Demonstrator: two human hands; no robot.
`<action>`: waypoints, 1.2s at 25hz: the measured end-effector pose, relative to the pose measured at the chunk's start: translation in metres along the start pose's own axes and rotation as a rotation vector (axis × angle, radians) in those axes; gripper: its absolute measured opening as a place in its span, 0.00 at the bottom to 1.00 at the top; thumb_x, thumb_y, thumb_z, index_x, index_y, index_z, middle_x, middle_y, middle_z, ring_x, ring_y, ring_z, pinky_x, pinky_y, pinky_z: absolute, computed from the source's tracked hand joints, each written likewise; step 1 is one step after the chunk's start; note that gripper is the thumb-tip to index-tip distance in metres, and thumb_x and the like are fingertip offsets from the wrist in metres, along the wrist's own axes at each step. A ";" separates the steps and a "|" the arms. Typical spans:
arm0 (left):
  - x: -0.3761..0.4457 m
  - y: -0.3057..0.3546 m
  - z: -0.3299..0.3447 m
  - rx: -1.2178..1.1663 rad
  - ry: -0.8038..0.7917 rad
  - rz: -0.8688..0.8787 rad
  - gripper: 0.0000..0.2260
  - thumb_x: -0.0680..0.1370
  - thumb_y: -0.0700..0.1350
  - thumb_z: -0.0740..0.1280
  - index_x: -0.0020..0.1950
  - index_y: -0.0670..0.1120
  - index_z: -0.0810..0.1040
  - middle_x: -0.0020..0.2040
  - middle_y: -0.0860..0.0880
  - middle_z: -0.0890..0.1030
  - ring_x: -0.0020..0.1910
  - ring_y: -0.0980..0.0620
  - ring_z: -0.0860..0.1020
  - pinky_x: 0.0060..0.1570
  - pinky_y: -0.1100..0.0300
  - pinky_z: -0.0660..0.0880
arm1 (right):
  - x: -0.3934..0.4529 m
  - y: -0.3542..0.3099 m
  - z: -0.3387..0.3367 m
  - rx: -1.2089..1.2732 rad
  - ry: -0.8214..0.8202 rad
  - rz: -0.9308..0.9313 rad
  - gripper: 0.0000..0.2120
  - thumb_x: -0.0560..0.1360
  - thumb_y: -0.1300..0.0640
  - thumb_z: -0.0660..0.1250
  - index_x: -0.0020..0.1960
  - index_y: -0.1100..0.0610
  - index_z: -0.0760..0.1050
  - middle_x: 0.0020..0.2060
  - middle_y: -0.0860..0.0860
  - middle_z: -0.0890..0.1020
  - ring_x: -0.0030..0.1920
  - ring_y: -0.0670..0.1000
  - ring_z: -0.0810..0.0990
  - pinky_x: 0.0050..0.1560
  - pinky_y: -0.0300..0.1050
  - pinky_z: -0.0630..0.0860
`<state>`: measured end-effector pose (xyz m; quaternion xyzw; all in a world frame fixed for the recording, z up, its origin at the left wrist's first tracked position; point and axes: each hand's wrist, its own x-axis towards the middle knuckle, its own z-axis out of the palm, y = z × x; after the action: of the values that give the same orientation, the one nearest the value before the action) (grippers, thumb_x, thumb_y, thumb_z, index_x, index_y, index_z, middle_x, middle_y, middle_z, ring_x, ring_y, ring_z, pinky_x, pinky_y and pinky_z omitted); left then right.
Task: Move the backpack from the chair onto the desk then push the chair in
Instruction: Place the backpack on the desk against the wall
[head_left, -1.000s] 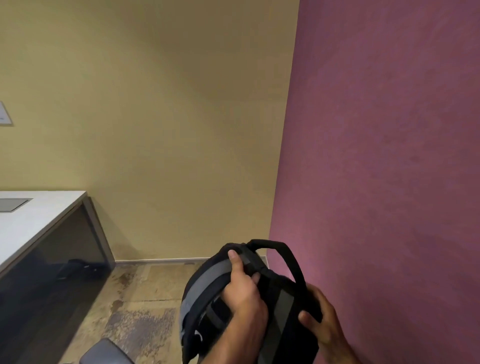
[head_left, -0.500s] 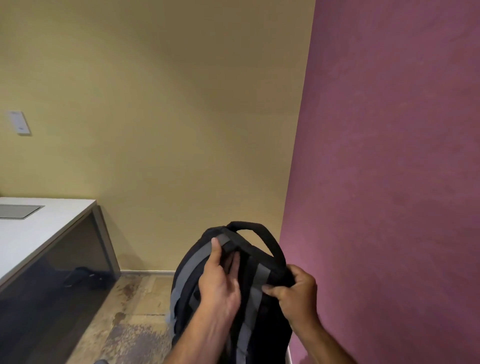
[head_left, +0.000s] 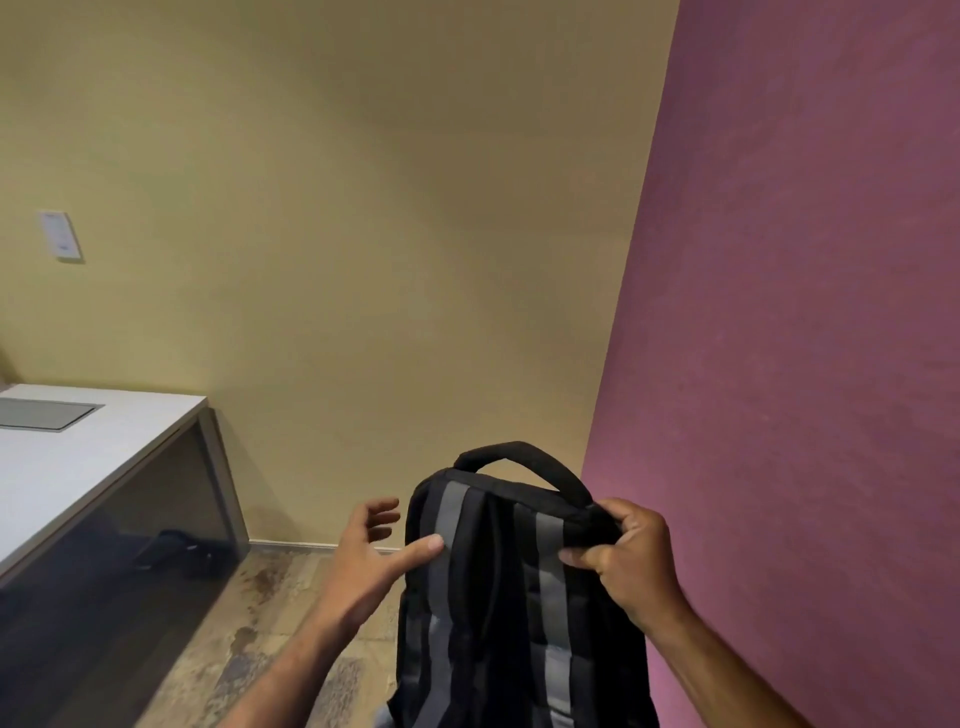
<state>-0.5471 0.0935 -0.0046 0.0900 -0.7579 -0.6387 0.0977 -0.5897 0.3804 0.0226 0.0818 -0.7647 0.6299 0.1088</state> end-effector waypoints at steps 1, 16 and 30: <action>0.014 -0.008 0.002 0.007 -0.075 0.002 0.48 0.54 0.66 0.81 0.71 0.53 0.72 0.65 0.54 0.76 0.64 0.53 0.75 0.60 0.54 0.73 | 0.008 0.000 -0.001 0.002 -0.021 -0.010 0.23 0.55 0.76 0.82 0.40 0.51 0.85 0.38 0.52 0.88 0.41 0.57 0.87 0.43 0.51 0.85; 0.195 -0.015 0.051 -0.319 0.503 -0.019 0.27 0.56 0.37 0.87 0.51 0.47 0.83 0.44 0.54 0.89 0.42 0.54 0.87 0.34 0.66 0.81 | 0.272 0.042 0.065 0.084 -0.394 -0.150 0.22 0.54 0.77 0.81 0.41 0.56 0.85 0.36 0.52 0.87 0.38 0.48 0.84 0.39 0.42 0.81; 0.387 0.008 -0.139 -0.228 1.043 0.110 0.23 0.54 0.46 0.88 0.43 0.49 0.83 0.40 0.53 0.88 0.39 0.55 0.85 0.40 0.55 0.82 | 0.487 -0.016 0.364 0.150 -0.700 -0.312 0.16 0.52 0.60 0.80 0.37 0.47 0.82 0.31 0.42 0.82 0.34 0.41 0.79 0.35 0.38 0.76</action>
<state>-0.8843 -0.1380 0.0390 0.3443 -0.5382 -0.5814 0.5037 -1.0772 0.0259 0.1019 0.4148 -0.6859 0.5937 -0.0706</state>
